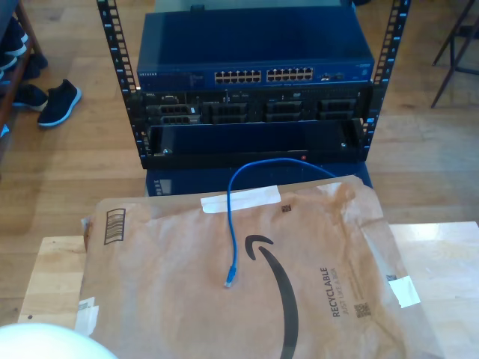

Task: Grab the cable and plug it in

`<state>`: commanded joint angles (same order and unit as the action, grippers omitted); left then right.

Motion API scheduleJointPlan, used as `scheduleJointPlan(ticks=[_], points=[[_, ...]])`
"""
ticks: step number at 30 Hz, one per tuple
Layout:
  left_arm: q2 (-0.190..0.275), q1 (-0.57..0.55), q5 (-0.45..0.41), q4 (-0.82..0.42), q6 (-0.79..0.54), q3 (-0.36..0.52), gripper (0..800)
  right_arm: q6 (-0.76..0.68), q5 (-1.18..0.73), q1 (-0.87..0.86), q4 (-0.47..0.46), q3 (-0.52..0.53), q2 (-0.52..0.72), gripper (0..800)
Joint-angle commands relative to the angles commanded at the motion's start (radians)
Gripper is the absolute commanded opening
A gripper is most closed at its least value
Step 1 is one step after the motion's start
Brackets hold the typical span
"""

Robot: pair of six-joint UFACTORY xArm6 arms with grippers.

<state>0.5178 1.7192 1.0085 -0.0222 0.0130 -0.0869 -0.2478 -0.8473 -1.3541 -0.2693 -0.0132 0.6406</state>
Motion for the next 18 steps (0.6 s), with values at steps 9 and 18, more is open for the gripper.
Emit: scheduleJointPlan(ticks=[9,18], points=[[0.0,0.0,0.0,0.0,0.0,0.0,800,-0.002,0.0,0.0,0.0,0.0,0.0,799],[0.002,0.0,0.028,-0.008,0.008,-0.015,800,0.002,-0.015,0.002,0.002,-0.009,0.025,798]])
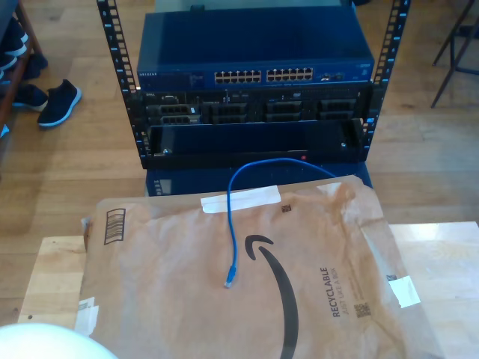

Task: Grab the cable and plug it in

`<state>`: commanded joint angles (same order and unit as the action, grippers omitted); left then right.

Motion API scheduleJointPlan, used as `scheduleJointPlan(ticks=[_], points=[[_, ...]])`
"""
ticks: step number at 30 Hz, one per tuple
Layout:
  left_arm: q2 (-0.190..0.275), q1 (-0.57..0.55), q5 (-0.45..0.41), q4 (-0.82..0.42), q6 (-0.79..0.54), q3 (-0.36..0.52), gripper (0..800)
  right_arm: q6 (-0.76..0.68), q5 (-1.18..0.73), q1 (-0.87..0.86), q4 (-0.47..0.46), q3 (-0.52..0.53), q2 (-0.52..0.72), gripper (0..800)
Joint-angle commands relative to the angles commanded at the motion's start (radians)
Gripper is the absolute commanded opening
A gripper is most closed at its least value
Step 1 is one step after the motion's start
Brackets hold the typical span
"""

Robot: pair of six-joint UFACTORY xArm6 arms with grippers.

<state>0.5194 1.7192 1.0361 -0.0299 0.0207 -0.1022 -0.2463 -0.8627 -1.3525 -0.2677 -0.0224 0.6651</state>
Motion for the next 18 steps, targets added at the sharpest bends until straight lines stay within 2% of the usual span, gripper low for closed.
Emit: scheduleJointPlan(ticks=[5,10,15,18], points=[[0.008,-0.002,0.132,-0.002,0.017,-0.074,800,-0.002,-0.011,0.0,0.003,-0.009,0.009,798],[0.009,-0.003,0.265,0.0,0.043,-0.176,800,-0.002,-0.144,0.0,0.012,-0.094,0.066,797],[0.021,-0.026,0.347,0.002,0.114,-0.284,800,-0.005,-0.175,0.043,0.103,-0.164,0.104,797],[0.032,-0.11,0.399,0.005,0.192,-0.351,800,-0.046,-0.175,0.124,0.166,-0.21,0.103,797]])
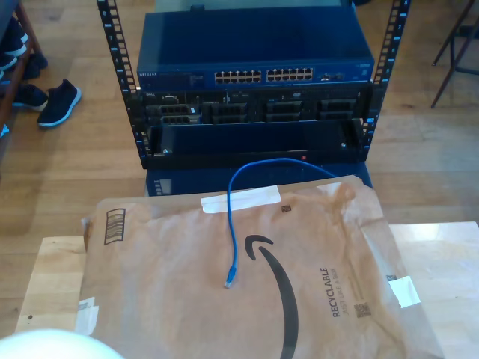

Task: Grab the cable and plug it in

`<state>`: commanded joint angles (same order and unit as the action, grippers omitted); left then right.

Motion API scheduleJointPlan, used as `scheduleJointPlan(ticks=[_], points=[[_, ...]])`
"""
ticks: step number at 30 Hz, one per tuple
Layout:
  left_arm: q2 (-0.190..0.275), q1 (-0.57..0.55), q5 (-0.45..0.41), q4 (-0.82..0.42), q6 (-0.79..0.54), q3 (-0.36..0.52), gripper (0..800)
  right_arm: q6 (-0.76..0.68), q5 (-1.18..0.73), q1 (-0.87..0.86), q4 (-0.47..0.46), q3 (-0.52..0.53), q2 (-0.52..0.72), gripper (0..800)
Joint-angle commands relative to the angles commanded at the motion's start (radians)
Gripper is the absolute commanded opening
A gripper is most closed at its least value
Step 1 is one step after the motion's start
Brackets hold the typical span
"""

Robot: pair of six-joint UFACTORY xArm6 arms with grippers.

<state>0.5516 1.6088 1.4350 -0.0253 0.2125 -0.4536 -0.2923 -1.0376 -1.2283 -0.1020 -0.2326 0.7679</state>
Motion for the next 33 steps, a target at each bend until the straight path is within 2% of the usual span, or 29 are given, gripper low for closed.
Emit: scheduleJointPlan(ticks=[4,10,13,18,22,25,28,30,33], points=[[-0.002,-0.189,0.046,0.025,0.213,-0.098,800,-0.157,0.002,0.132,0.003,-0.066,-0.011,797],[-0.005,-0.44,0.106,0.144,0.454,-0.184,800,-0.473,-0.005,0.546,0.0,-0.163,-0.046,792],[-0.006,-0.58,0.137,0.198,0.586,-0.195,800,-0.641,-0.097,0.798,-0.002,-0.238,-0.061,792],[-0.029,-0.816,0.121,0.227,0.764,-0.193,800,-0.914,-0.146,1.243,0.002,-0.351,-0.199,792],[-0.043,-1.031,0.04,0.226,0.913,-0.196,800,-1.096,-0.143,1.567,0.003,-0.476,-0.399,793],[-0.078,-1.191,0.008,0.226,1.03,-0.21,800,-1.169,-0.114,1.726,0.005,-0.591,-0.554,793],[-0.129,-1.28,0.003,0.226,1.12,-0.224,800,-1.198,-0.015,1.829,0.003,-0.678,-0.664,781],[-0.135,-1.324,-0.009,0.226,1.145,-0.222,800,-1.195,0.031,1.852,0.005,-0.736,-0.726,757],[-0.135,-1.353,-0.009,0.226,1.166,-0.221,800,-1.177,0.072,1.858,0.003,-0.812,-0.821,777]])
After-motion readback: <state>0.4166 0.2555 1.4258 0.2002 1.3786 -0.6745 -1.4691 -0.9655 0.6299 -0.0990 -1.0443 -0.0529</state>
